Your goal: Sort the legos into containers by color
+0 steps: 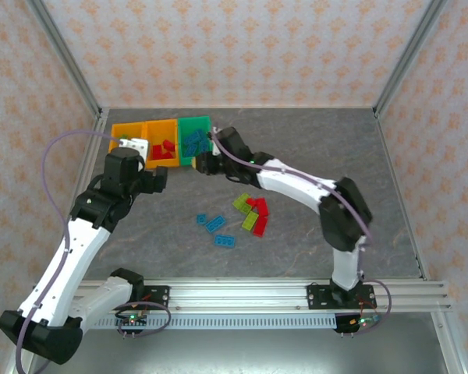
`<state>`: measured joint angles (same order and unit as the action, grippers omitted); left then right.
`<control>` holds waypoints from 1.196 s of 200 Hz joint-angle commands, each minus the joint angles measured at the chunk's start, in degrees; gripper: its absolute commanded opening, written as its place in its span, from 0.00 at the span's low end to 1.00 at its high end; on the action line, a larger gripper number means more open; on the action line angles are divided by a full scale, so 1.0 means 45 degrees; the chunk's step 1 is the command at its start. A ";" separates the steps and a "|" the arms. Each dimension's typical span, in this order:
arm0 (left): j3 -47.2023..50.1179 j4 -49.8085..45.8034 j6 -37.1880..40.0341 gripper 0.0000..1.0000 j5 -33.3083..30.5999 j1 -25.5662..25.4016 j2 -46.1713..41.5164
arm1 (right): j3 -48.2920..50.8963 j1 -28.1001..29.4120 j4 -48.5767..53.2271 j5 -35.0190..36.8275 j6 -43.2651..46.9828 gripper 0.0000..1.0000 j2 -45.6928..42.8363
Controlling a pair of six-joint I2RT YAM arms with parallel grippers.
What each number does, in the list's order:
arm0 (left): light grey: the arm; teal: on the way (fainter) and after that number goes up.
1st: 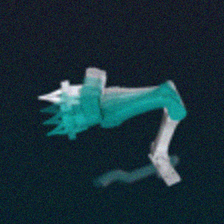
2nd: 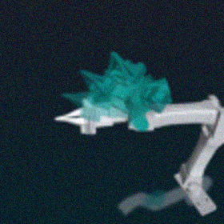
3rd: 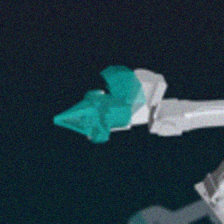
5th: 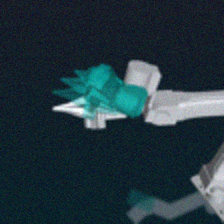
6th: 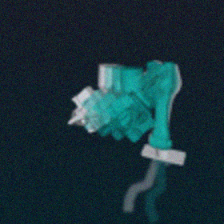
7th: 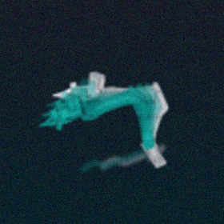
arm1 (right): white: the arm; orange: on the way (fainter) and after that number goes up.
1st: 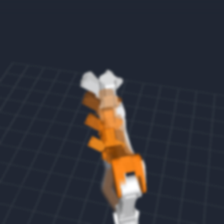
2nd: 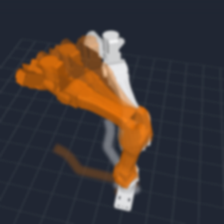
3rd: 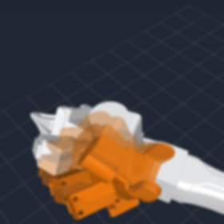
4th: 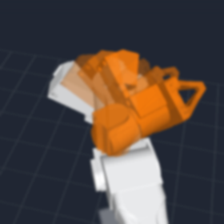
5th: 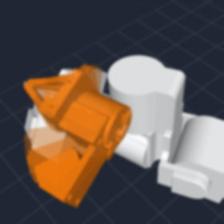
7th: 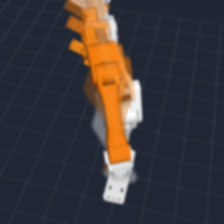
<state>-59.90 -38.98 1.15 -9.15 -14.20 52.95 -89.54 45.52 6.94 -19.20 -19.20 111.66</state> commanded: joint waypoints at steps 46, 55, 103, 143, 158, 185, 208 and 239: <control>0.0406 0.0901 -0.0064 1.00 -0.1435 0.0251 0.0018 | -0.9850 0.0002 0.1255 0.0628 0.1858 0.31 0.6696; 0.0401 0.0860 0.0014 1.00 -0.1261 0.0251 0.0159 | -1.1927 0.0002 0.1968 0.0902 0.2083 0.36 0.7935; 0.0225 0.0622 0.0002 1.00 -0.0997 0.0253 0.0811 | -1.5048 0.0021 -0.0515 0.1558 0.2740 0.31 1.0833; 0.0244 0.0658 0.0062 1.00 -0.1101 0.0256 0.0899 | -1.5077 0.0216 -0.1450 0.1124 0.3358 0.58 1.0842; 0.0224 0.0616 0.0082 1.00 -0.1208 0.0252 0.0981 | -1.5041 0.0222 -0.1207 0.1064 0.3242 0.72 1.0672; 0.0205 0.0563 0.0152 1.00 -0.1376 0.0247 0.1046 | -1.4530 0.0198 -0.0295 0.1126 0.3187 0.81 0.9659; 0.0243 0.0613 0.0190 1.00 -0.1443 0.0261 0.1046 | -1.3542 0.0122 0.1391 0.0838 0.3438 0.85 0.7998; 0.0227 0.0577 0.0152 1.00 -0.1351 0.0246 0.1141 | -1.1332 -0.0087 0.4863 0.0759 0.3170 0.88 0.4872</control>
<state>-58.43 -36.58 1.50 -13.98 -13.45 57.65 -145.03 46.02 16.60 -14.83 -4.82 149.05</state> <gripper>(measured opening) 0.999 0.881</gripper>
